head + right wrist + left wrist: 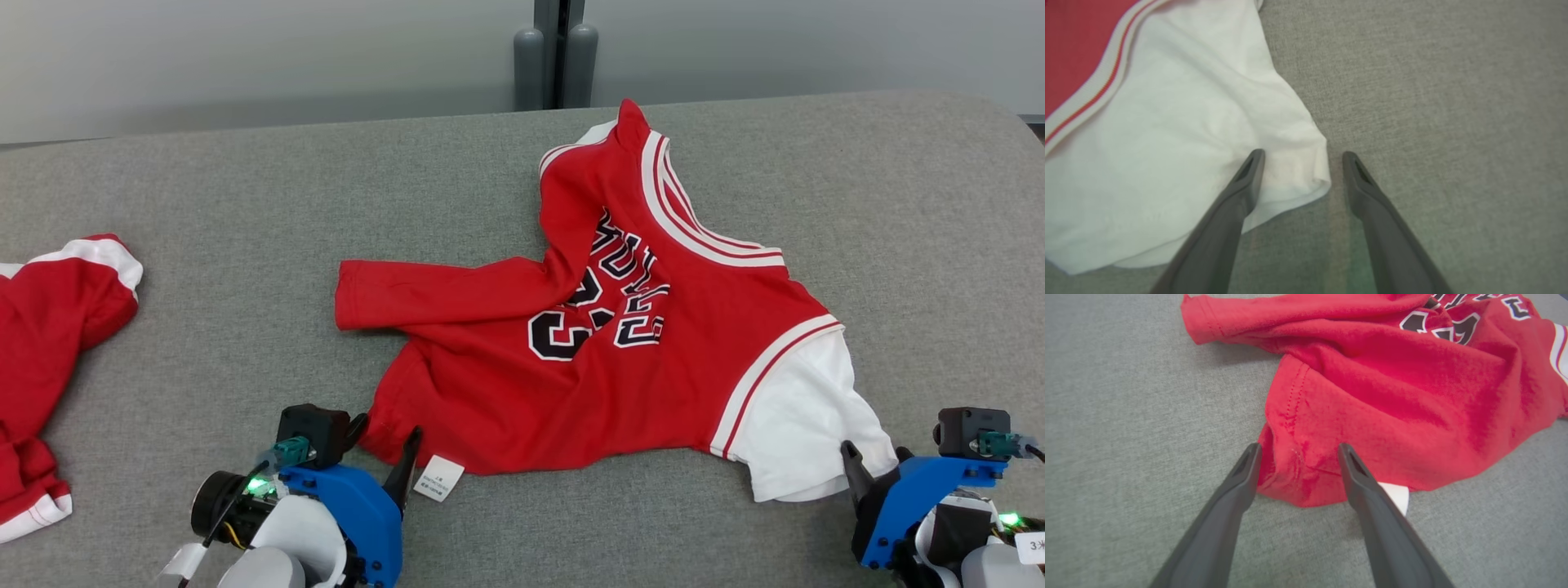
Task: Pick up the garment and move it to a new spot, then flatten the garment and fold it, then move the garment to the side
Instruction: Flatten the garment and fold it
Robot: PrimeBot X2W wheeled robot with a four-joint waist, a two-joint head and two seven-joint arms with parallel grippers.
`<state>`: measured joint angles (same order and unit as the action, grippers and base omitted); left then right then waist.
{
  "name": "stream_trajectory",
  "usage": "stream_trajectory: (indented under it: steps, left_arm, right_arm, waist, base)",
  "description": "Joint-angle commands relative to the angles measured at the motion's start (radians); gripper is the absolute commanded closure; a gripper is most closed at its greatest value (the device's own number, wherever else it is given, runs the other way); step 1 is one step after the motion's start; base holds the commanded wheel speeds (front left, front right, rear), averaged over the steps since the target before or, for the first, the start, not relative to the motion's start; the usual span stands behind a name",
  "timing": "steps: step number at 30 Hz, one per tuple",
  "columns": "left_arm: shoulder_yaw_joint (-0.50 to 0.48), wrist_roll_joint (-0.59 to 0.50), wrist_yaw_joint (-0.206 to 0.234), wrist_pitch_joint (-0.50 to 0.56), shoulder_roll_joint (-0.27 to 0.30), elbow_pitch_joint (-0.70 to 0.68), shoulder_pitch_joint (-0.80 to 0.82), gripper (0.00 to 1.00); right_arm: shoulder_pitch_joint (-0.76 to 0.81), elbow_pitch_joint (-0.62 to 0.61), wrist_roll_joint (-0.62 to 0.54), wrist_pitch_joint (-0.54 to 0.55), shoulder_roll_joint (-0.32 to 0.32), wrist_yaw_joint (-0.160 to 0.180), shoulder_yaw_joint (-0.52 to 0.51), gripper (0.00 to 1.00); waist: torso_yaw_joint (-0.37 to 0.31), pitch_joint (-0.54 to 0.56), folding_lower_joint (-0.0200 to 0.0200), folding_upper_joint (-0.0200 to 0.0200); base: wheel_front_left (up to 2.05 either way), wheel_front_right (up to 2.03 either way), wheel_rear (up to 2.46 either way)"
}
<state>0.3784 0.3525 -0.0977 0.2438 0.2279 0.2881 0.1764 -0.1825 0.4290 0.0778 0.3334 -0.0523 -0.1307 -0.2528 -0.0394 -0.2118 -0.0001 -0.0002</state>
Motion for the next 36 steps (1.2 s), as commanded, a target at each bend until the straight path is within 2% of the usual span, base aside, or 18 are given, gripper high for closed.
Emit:
stream_trajectory:
  steps: [1, 2, 3, 4, 5, 6, 7, 13, 18, 21, 29, 36]
  left_arm:
    - [0.001, 0.007, 0.002, 0.010, 0.004, 0.003, 0.016, 0.00]
    - [0.001, 0.008, 0.003, 0.016, 0.006, 0.004, 0.016, 0.07]
    - [0.001, 0.009, 0.004, 0.017, 0.008, 0.004, 0.019, 0.20]
    - [0.000, 0.010, 0.003, 0.016, 0.009, 0.005, 0.021, 0.51]
    - [0.001, 0.012, 0.003, 0.017, 0.009, 0.006, 0.024, 0.64]
    - [0.001, 0.015, 0.002, 0.017, 0.009, 0.010, 0.027, 0.71]
    - [0.002, 0.021, 0.000, 0.022, 0.008, 0.018, 0.030, 1.00]
    - [-0.010, 0.057, -0.008, -0.011, -0.006, 0.036, 0.043, 1.00]
    - [-0.059, 0.162, -0.019, -0.095, -0.043, -0.008, 0.018, 1.00]
    - [-0.068, 0.199, -0.025, -0.122, -0.047, -0.043, 0.010, 1.00]
    - [-0.116, 0.412, -0.034, -0.199, -0.063, -0.267, -0.016, 1.00]
    - [-0.160, 0.611, -0.035, -0.210, -0.076, -0.505, -0.014, 1.00]
  right_arm:
    - [0.004, 0.038, -0.014, 0.025, 0.004, 0.000, 0.012, 0.00]
    - [0.004, 0.047, -0.017, 0.033, 0.004, 0.000, 0.014, 0.00]
    - [0.005, 0.054, -0.018, 0.039, 0.006, 0.000, 0.019, 0.00]
    - [0.007, 0.060, -0.019, 0.042, 0.007, 0.000, 0.023, 0.36]
    - [0.009, 0.067, -0.021, 0.052, 0.007, 0.000, 0.028, 0.60]
    - [0.011, 0.075, -0.020, 0.062, 0.009, 0.000, 0.039, 0.85]
    - [0.014, 0.082, -0.017, 0.071, 0.010, 0.000, 0.048, 1.00]
    - [0.014, 0.056, 0.007, 0.069, 0.012, -0.002, 0.082, 1.00]
    - [0.008, -0.054, 0.050, 0.018, 0.004, -0.001, 0.052, 1.00]
    - [0.016, -0.115, 0.071, 0.002, -0.002, 0.000, 0.034, 1.00]
    - [0.062, -0.414, 0.156, 0.004, 0.000, 0.000, -0.002, 1.00]
    - [0.071, -0.712, 0.320, 0.041, 0.000, 0.000, -0.005, 1.00]
  waist:
    - [0.000, -0.001, 0.0001, 0.0002]
    - [-0.001, -0.002, 0.0001, 0.0002]
    - [-0.001, -0.003, 0.0001, 0.0002]
    - [-0.002, -0.004, 0.0001, 0.0002]
    - [-0.002, -0.005, 0.0001, 0.0002]
    - [-0.002, -0.006, 0.0001, 0.0002]
    - [-0.003, -0.006, 0.0001, 0.0002]
    - [-0.007, 0.001, 0.0001, 0.0002]
    - [-0.006, 0.025, 0.0001, 0.0002]
    - [-0.006, 0.037, 0.0001, 0.0002]
    - [-0.007, 0.089, 0.0001, 0.0002]
    - [-0.009, 0.118, 0.0001, 0.0002]
  base:
    - [0.00, 0.00, 0.00]
    - [0.00, 0.00, 0.00]
    - [0.00, 0.00, 0.00]
    - [0.00, 0.00, 0.00]
    - [0.00, 0.00, 0.00]
    - [0.00, 0.00, 0.00]
    - [0.00, 0.00, 0.00]
    - [0.00, 0.00, 0.00]
    - [0.00, 0.00, 0.00]
    - [0.00, 0.00, 0.00]
    - [0.00, 0.00, 0.00]
    - [0.00, 0.00, 0.00]
